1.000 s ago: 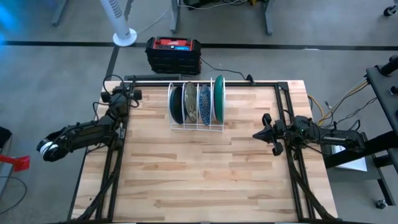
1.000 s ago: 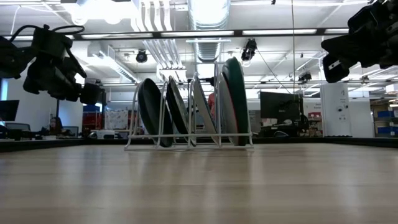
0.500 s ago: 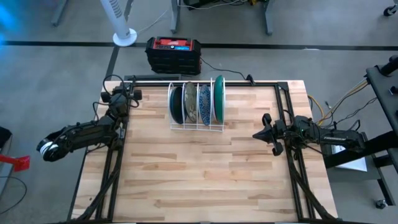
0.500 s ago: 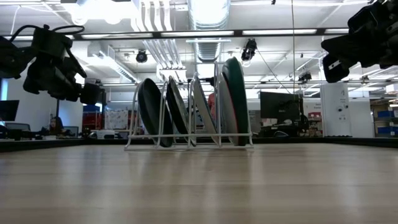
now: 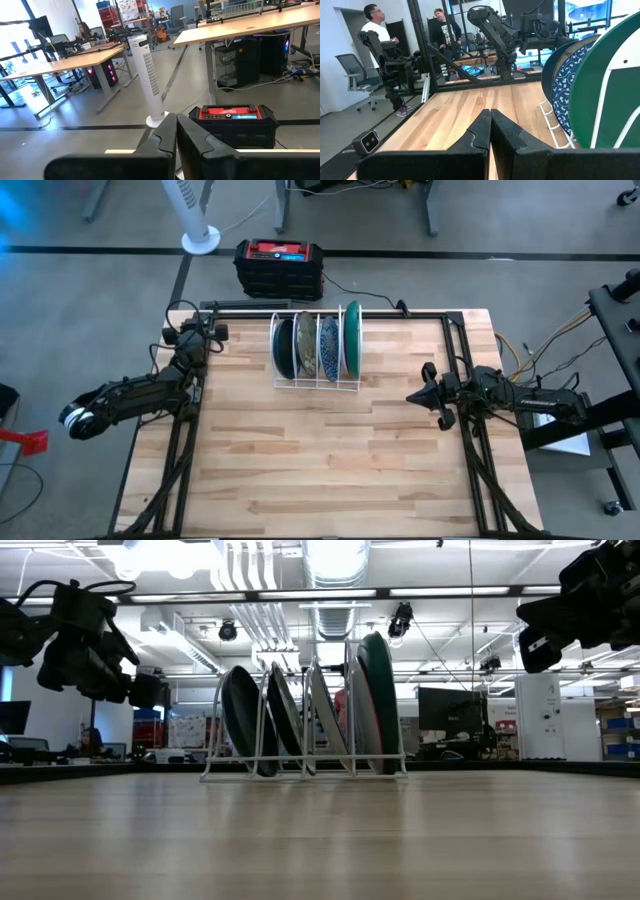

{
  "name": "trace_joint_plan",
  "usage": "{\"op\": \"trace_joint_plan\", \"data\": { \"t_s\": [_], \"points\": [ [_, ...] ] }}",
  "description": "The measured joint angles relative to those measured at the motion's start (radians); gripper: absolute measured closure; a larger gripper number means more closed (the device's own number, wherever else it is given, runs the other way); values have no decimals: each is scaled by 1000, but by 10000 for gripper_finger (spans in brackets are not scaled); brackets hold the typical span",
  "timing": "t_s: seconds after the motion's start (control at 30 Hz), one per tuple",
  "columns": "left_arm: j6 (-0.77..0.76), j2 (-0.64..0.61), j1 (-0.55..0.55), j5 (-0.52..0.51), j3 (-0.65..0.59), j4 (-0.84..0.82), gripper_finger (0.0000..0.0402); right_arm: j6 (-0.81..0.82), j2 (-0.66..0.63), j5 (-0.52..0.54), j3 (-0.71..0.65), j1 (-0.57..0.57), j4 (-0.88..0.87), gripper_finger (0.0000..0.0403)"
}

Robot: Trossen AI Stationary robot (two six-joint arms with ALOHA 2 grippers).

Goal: Sort dishes
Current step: Return to Home Position

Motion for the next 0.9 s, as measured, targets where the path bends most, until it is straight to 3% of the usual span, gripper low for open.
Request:
{"op": "trace_joint_plan", "data": {
  "t_s": [0.9],
  "points": [
    [0, 0, 0, 0, 0, 0, 401, 0, 0, 0, 0, 0, 0, 403]
  ]
}}
